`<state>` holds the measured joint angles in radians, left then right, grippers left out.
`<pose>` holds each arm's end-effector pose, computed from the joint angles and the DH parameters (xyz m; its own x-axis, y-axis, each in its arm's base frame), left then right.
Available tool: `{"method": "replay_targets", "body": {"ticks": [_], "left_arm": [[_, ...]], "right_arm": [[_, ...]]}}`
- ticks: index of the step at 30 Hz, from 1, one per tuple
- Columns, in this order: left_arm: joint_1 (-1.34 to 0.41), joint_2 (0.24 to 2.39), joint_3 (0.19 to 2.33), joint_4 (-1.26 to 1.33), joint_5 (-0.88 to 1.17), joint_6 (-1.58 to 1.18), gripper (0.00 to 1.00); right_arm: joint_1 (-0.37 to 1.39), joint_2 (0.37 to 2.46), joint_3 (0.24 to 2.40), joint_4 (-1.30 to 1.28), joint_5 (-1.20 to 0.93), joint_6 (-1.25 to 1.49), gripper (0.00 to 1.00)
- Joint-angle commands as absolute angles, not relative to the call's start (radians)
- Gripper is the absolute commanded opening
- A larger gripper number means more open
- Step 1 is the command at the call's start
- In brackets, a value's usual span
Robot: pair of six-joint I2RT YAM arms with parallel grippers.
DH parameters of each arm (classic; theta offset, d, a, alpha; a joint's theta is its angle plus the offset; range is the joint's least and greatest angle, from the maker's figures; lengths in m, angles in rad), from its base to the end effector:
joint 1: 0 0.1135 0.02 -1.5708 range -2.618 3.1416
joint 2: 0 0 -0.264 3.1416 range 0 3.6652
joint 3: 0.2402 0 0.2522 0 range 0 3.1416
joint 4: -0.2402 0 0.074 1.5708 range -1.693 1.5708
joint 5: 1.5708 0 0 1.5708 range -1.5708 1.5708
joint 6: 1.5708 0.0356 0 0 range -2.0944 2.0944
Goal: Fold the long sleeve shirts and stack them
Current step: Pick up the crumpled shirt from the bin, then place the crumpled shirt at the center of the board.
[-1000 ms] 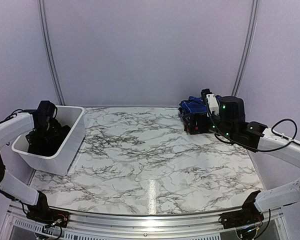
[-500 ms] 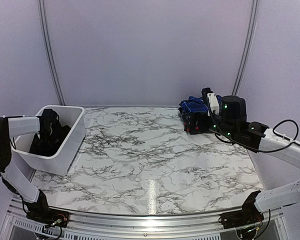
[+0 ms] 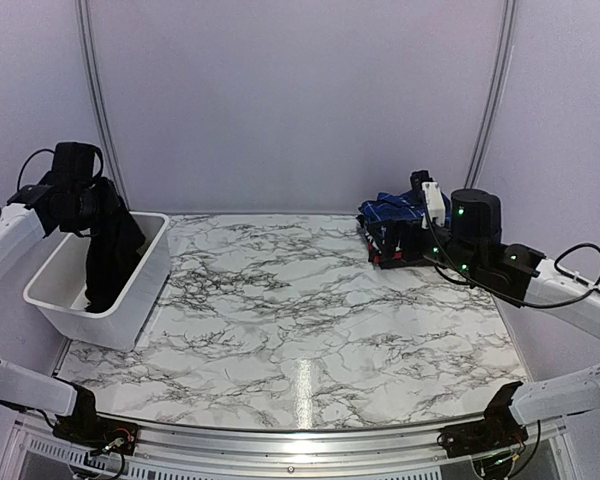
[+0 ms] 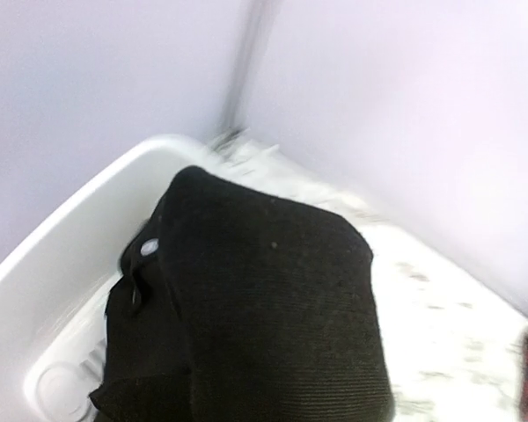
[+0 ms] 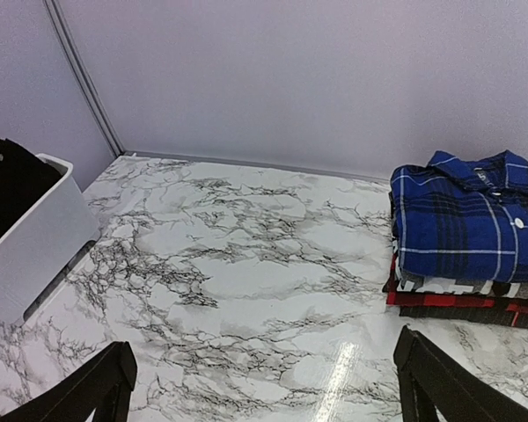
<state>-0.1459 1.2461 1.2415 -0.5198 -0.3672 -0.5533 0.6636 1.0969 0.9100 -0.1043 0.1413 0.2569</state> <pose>0.2728 -0.0272 0.3689 -0.3312 -0.4471 -0.8309 -0.4064 0.8623 -0.3020 0.2048 0.1537 0.3305 -0.3467 0.0483 -0.9367 -0.4295 0.8796 0.2043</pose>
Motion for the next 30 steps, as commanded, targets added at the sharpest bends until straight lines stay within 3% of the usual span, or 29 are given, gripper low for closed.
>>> {"method": "replay_targets", "body": {"ticks": [1, 16, 23, 30], "left_arm": [[-0.298, 1.191, 1.404, -0.488, -0.358, -0.443, 0.00], [-0.892, 1.328, 1.860, -0.318, -0.239, -0.136, 0.00], [-0.959, 1.435, 1.901, -0.277, -0.136, -0.167, 0.00], [-0.954, 1.513, 1.800, -0.265, -0.163, -0.238, 0.00]], "right_arm": [[0.658, 1.083, 0.954, -0.079, 0.164, 0.243, 0.98], [0.659, 1.068, 1.041, -0.099, 0.212, 0.226, 0.98], [0.659, 1.047, 1.054, -0.122, 0.248, 0.215, 0.98], [0.658, 1.051, 1.055, -0.164, 0.274, 0.207, 0.99]]}}
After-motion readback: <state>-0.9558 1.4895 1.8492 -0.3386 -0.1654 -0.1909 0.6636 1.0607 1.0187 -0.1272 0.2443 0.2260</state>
